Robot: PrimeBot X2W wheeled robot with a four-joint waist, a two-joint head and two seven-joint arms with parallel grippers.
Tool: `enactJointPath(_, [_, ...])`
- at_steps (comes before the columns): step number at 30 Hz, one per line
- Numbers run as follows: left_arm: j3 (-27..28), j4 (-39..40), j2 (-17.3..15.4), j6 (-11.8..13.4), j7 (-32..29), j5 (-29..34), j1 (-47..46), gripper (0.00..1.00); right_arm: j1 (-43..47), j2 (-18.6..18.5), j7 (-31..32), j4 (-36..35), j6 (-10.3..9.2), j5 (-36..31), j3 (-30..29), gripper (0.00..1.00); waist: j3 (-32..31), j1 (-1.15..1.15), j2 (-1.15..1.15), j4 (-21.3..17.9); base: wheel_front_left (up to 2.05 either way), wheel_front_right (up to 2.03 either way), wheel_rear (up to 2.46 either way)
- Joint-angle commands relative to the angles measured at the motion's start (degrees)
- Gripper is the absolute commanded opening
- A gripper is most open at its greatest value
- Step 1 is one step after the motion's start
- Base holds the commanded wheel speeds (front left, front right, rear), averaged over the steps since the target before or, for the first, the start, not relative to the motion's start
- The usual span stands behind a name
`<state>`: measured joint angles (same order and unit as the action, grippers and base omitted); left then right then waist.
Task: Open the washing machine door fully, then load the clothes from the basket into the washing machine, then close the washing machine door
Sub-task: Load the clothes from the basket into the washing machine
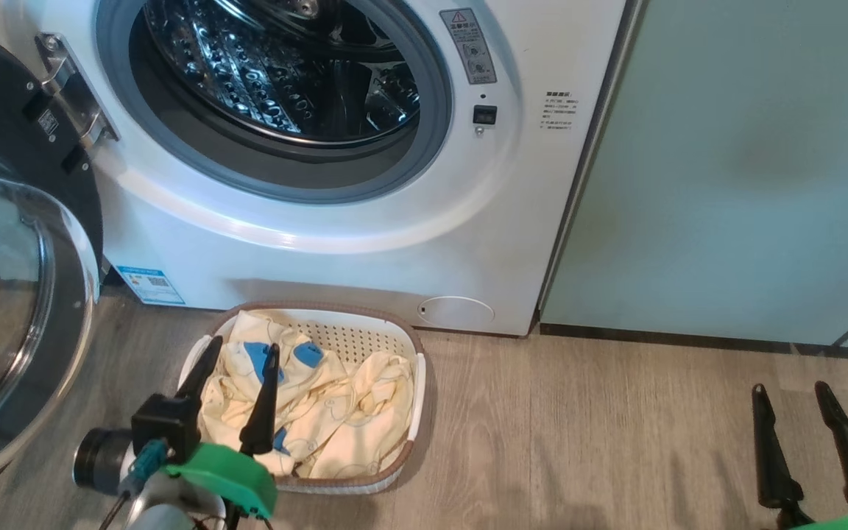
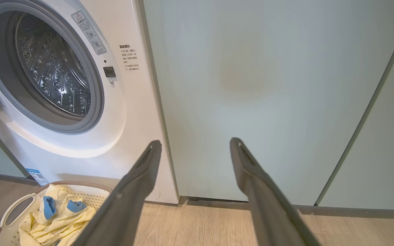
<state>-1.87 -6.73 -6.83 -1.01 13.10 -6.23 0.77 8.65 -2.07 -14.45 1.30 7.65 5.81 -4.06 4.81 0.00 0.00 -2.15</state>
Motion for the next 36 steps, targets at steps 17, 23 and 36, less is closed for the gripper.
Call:
enactJointPath(17, [-1.1, -11.5, -1.5, -3.8, -2.5, -4.2, -8.7, 1.0, -5.0, -0.8, -0.5, -3.9, -0.16, 0.7, 1.4, 1.0, 9.1, 0.0, 0.0, -0.4, 0.0, 0.0, 0.0])
enactJointPath(23, [-3.0, -21.1, -2.2, -5.3, -2.2, -5.7, -16.5, 1.0, -8.1, -0.8, -0.5, -5.4, -0.16, 1.7, 1.8, 1.0, 17.5, 0.0, 0.0, -1.4, 0.0, 0.0, 0.0])
enactJointPath(36, [-9.6, -37.5, -4.5, -6.4, -0.5, -11.3, -34.3, 1.0, -15.7, -0.8, -0.5, -9.7, -0.16, 4.3, 3.7, 1.0, 36.3, 0.0, 0.0, -5.2, 0.0, 0.0, 0.0])
